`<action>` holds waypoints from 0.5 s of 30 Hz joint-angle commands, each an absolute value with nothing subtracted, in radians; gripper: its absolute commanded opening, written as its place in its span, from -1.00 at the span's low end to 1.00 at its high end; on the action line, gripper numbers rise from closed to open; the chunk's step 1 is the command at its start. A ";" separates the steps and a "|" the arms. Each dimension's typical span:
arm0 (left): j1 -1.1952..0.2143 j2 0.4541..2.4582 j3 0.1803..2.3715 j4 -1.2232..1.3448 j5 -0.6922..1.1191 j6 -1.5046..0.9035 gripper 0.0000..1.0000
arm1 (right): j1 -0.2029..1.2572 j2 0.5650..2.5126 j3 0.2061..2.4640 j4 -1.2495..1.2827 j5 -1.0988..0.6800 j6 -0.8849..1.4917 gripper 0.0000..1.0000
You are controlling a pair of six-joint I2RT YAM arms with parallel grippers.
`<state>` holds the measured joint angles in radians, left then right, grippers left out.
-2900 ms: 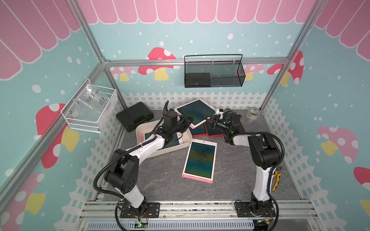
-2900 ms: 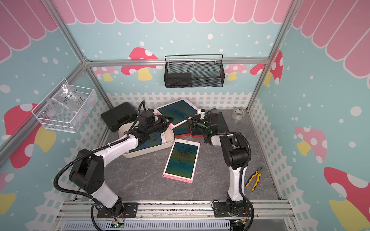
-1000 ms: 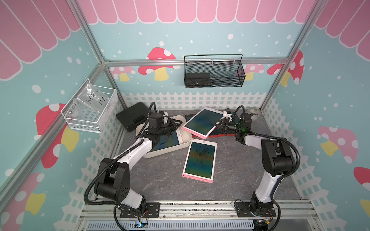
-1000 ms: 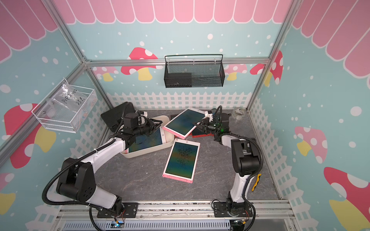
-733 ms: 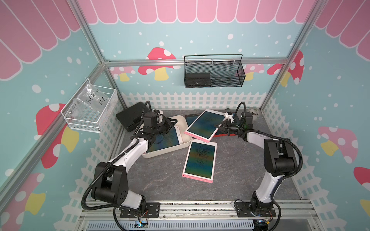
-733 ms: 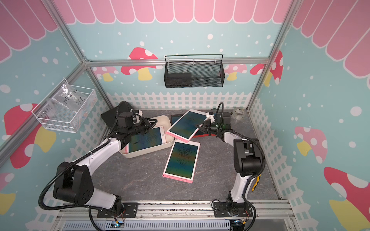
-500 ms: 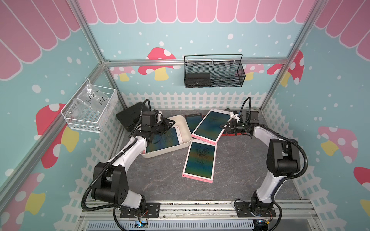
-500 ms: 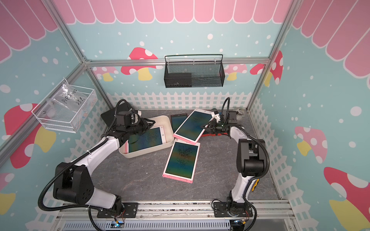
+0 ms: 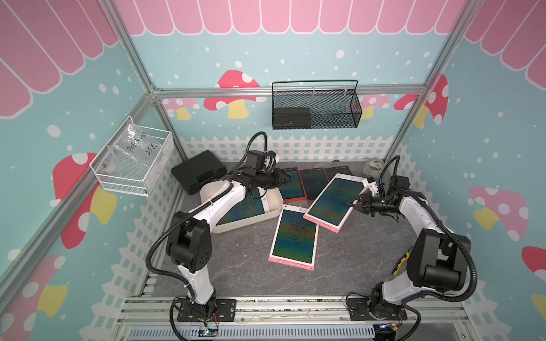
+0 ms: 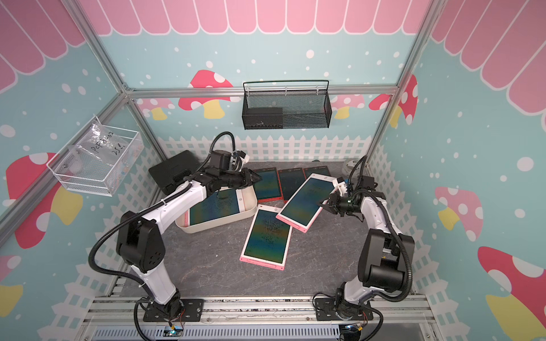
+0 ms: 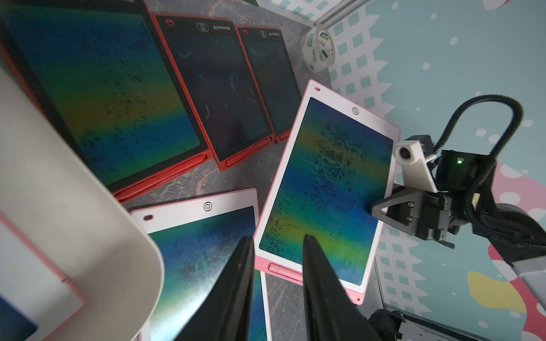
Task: Take out the writing tablet from the storage box
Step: Place the writing tablet at the center of the board.
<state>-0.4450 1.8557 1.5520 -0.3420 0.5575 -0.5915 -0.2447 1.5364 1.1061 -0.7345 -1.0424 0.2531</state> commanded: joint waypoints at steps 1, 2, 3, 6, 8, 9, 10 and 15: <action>-0.498 1.918 1.593 -0.374 0.589 -0.561 -0.41 | -0.249 1.472 1.047 -0.808 -1.021 0.183 -1.00; -0.509 1.937 1.600 -0.373 0.589 -0.557 -0.40 | -0.255 1.456 1.027 -0.806 -1.007 0.186 -1.00; -0.522 1.958 1.611 -0.374 0.583 -0.555 -0.40 | -0.265 1.438 1.007 -0.804 -1.001 0.191 -1.00; -0.546 2.016 1.639 -0.365 0.592 -0.559 -0.41 | -0.283 1.406 0.986 -0.835 -0.971 0.190 -1.00; -0.561 2.056 1.669 -0.365 0.613 -0.560 -0.41 | -0.297 1.400 0.980 -0.871 -0.929 0.181 -1.00; -0.568 2.074 1.684 -0.369 0.621 -0.560 -0.41 | -0.300 1.399 0.975 -0.882 -0.915 0.183 -1.00; -0.577 2.090 1.699 -0.376 0.627 -0.555 -0.41 | -0.301 1.403 0.983 -0.912 -0.900 0.171 -1.00; -0.606 2.124 1.707 -0.411 0.615 -0.520 -0.42 | -0.301 1.400 0.998 -0.939 -0.912 0.172 -1.00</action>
<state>-0.5892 2.1166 1.6905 -0.3771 0.6033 -0.5598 -0.3004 1.4216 0.9813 -0.8997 -0.8902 0.2161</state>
